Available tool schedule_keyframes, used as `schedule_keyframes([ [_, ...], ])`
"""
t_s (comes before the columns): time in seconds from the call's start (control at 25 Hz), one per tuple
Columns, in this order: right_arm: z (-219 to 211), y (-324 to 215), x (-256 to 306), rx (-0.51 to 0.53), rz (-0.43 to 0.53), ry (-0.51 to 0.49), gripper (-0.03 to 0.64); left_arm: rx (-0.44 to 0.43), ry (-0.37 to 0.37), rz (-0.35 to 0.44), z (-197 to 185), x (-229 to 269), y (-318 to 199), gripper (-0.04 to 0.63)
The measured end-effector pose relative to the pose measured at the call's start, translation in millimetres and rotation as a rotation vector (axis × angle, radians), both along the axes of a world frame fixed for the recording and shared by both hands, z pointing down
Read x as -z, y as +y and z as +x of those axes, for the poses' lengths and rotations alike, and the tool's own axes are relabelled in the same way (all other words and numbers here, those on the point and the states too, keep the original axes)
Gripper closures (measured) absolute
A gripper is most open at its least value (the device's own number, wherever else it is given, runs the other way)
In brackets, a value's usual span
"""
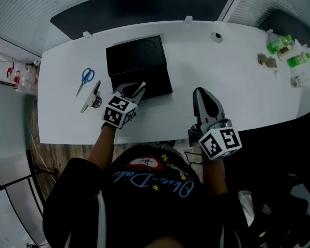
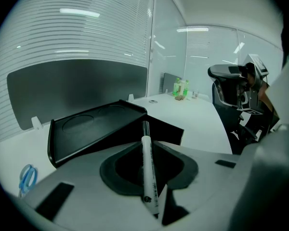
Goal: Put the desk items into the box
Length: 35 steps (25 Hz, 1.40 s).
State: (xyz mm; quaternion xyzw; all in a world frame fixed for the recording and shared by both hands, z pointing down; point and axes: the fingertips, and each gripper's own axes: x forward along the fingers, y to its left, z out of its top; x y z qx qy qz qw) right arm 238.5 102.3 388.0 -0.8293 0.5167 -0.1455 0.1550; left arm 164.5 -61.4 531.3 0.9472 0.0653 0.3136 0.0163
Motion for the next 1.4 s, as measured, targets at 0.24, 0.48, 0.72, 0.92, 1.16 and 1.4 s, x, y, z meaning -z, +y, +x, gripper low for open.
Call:
schedule_keyframes([
  [0.24, -3, 0, 0, 0.000, 0.001, 0.002, 0.595, -0.010, 0.006, -0.004, -1, 1, 1, 0.517],
  [0.48, -4, 0, 1, 0.000, 0.001, 0.004, 0.595, -0.029, 0.004, 0.007, -2, 1, 5, 0.515],
  [0.72, -8, 0, 0, 0.001, 0.002, 0.006, 0.595, -0.027, 0.016, 0.025, -3, 2, 5, 0.512],
  [0.92, -9, 1, 0, -0.002, 0.000, 0.007, 0.595, -0.022, 0.020, 0.017, -4, 3, 5, 0.506],
  [1.16, -11, 1, 0, -0.005, -0.001, 0.007, 0.595, -0.019, 0.023, 0.017, -5, 4, 3, 0.508],
  [1.4, -12, 0, 0, 0.000, -0.002, 0.010, 0.595, -0.007, 0.029, 0.032, -8, 6, 1, 0.552],
])
